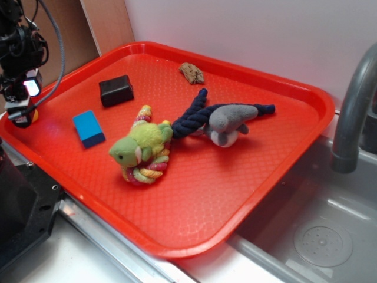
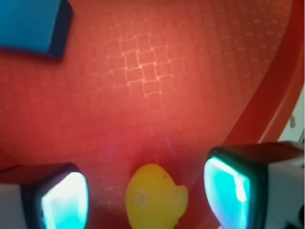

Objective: Grab the yellow duck.

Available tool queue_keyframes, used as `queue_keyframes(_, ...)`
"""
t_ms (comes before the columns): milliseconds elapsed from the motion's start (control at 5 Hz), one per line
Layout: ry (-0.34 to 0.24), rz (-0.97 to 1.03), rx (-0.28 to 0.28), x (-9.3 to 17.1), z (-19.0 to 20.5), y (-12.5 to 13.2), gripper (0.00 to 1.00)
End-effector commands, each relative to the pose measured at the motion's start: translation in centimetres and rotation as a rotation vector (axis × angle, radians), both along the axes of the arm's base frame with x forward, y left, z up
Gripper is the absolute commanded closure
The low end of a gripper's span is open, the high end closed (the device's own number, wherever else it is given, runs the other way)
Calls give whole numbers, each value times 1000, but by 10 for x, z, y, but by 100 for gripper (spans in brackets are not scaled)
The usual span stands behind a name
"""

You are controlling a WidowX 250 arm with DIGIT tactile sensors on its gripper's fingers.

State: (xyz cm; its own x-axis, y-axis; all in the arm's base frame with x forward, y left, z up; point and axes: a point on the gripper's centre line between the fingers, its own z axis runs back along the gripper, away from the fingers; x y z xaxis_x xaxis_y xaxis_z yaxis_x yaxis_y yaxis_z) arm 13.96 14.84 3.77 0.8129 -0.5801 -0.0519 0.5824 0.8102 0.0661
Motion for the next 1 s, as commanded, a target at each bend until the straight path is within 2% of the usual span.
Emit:
queue_keyframes(0, -17, -41, 58, 14, 4, -1, 0)
queue_keyframes(400, -14, -8, 69, 5, 16, 9, 0)
queue_keyframes(800, 41, 11, 77, 7, -2, 12, 0)
